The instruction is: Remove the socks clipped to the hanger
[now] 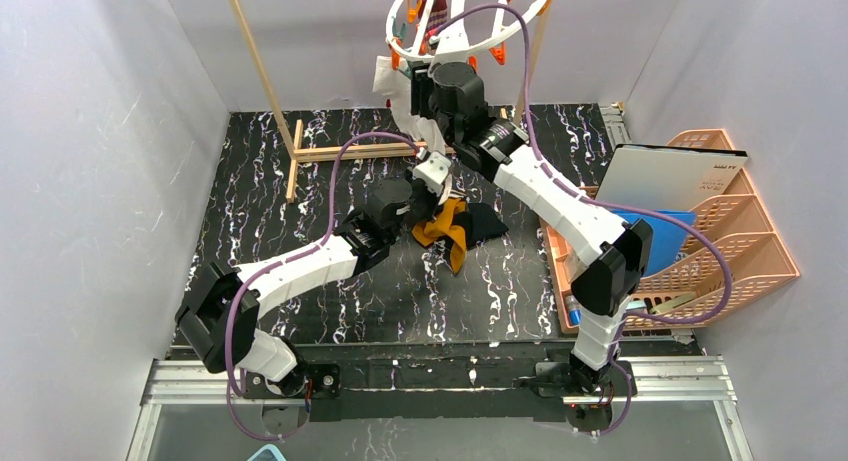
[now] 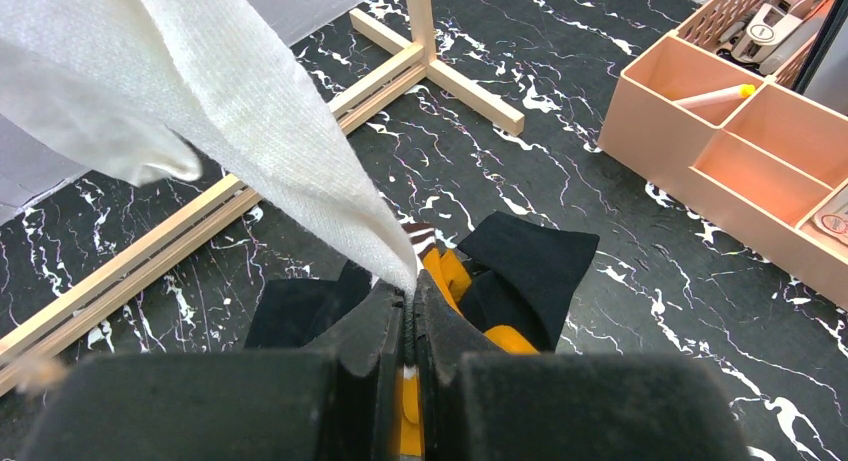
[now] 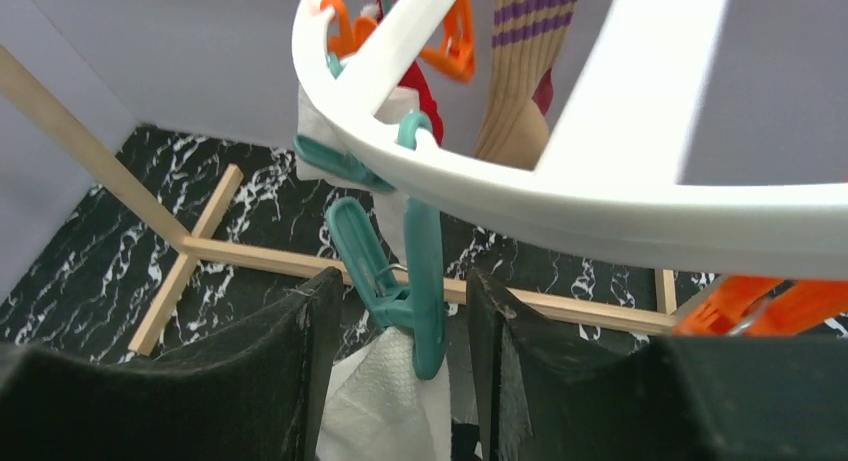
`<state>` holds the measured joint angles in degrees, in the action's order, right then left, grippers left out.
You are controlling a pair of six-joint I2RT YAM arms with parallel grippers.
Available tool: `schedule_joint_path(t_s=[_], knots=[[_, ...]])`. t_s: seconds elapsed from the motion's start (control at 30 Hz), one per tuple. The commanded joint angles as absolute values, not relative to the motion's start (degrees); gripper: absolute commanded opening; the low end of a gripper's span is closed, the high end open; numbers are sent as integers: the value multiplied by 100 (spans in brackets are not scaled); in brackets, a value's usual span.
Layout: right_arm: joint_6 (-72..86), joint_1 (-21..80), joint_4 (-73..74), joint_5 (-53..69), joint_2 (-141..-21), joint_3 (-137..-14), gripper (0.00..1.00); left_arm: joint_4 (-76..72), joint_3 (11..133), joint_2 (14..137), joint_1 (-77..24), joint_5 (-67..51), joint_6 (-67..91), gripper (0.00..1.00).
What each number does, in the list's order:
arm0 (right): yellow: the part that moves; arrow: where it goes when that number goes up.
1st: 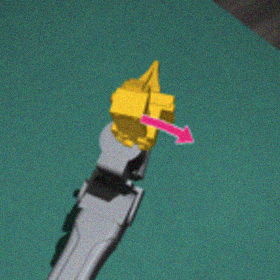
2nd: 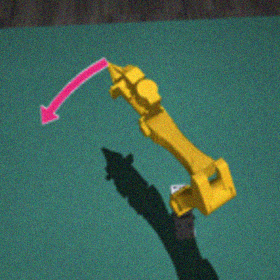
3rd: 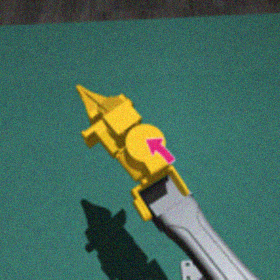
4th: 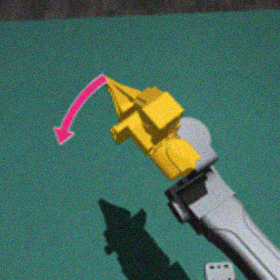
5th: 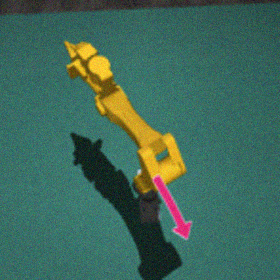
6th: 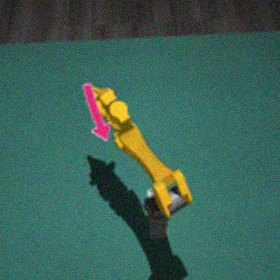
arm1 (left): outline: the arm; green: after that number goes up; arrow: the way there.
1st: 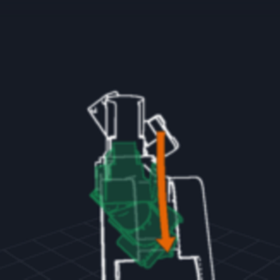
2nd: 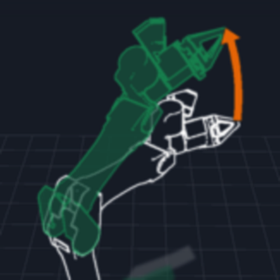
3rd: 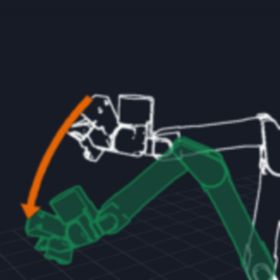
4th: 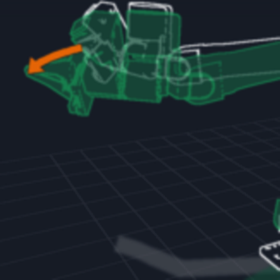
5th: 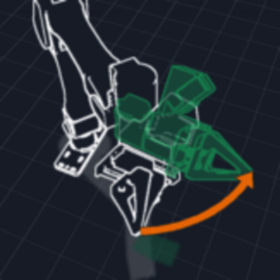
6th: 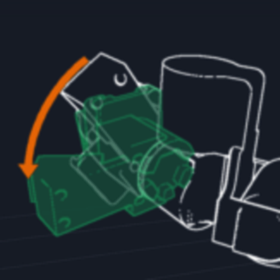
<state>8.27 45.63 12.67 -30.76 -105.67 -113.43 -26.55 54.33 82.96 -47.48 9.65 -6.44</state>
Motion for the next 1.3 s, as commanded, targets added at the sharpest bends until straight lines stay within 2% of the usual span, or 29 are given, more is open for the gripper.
schedule_joint_path(t_s=[0.0,0.63,1.0,1.27], knots=[[623,4638,414,-3344,-10067,-11198,56,-2542,5564,8306,-4808,924,-659,0],[554,4649,355,-3208,-10325,-11397,55,-2487,5580,8363,-4821,906,-659,0],[443,4649,547,-3282,-10591,-11701,61,-2448,5572,8350,-4816,905,-676,0],[329,4647,391,-3399,-10611,-11657,59,-2451,5554,8344,-4822,923,-694,0]])
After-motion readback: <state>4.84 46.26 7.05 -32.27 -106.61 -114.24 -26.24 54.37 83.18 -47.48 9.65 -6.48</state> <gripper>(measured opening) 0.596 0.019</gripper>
